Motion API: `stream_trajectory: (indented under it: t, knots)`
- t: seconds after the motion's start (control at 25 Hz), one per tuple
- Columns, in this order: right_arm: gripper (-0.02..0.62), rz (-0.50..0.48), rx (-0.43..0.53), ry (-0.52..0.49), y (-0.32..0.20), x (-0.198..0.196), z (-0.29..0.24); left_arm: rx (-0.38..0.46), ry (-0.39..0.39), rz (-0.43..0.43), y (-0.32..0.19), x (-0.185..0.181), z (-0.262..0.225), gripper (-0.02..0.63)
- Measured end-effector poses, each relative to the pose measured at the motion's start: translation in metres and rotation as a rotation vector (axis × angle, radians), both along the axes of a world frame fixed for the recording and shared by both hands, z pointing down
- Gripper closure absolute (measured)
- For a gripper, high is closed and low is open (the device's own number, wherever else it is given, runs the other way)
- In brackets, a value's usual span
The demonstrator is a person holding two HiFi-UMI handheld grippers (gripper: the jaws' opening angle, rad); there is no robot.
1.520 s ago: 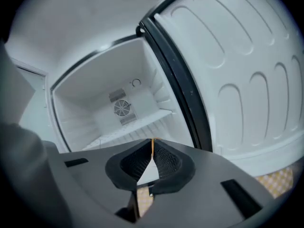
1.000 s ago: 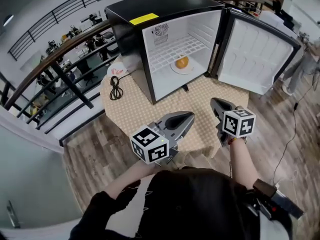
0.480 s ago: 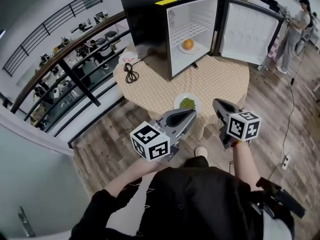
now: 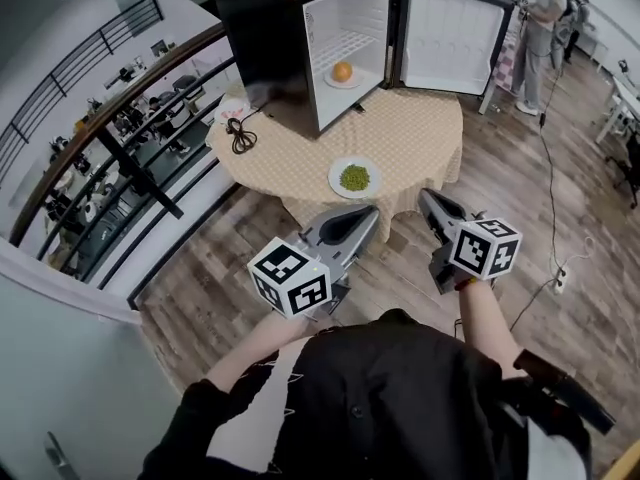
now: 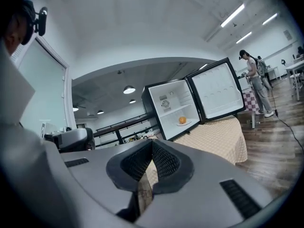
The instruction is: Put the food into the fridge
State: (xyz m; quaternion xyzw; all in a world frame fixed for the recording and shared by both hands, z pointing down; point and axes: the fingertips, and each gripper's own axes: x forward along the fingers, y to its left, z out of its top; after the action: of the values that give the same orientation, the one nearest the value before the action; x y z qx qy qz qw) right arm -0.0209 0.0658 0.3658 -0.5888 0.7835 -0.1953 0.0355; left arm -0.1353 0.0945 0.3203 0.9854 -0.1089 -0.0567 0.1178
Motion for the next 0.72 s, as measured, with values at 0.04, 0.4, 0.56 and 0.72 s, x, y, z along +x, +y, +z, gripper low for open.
stream_trajectory:
  t: [0.04, 0.4, 0.56, 0.72]
  knots:
    - [0.578, -0.013, -0.004, -0.003, 0.003, -0.004, 0.000, 0.000, 0.002, 0.000, 0.004, 0.001, -0.001, 0.594]
    - [0.578, -0.079, -0.039, 0.058, 0.036, 0.013, -0.010, -0.032, 0.023, -0.054, 0.040, 0.024, -0.011, 0.594]
    - [0.580, -0.112, -0.058, 0.081, 0.058, 0.030, -0.009, -0.045, 0.033, -0.076, 0.061, 0.046, -0.009, 0.595]
    - [0.579, -0.136, -0.071, 0.075, 0.081, 0.047, -0.002, -0.076, 0.024, -0.102, 0.085, 0.068, 0.000, 0.594]
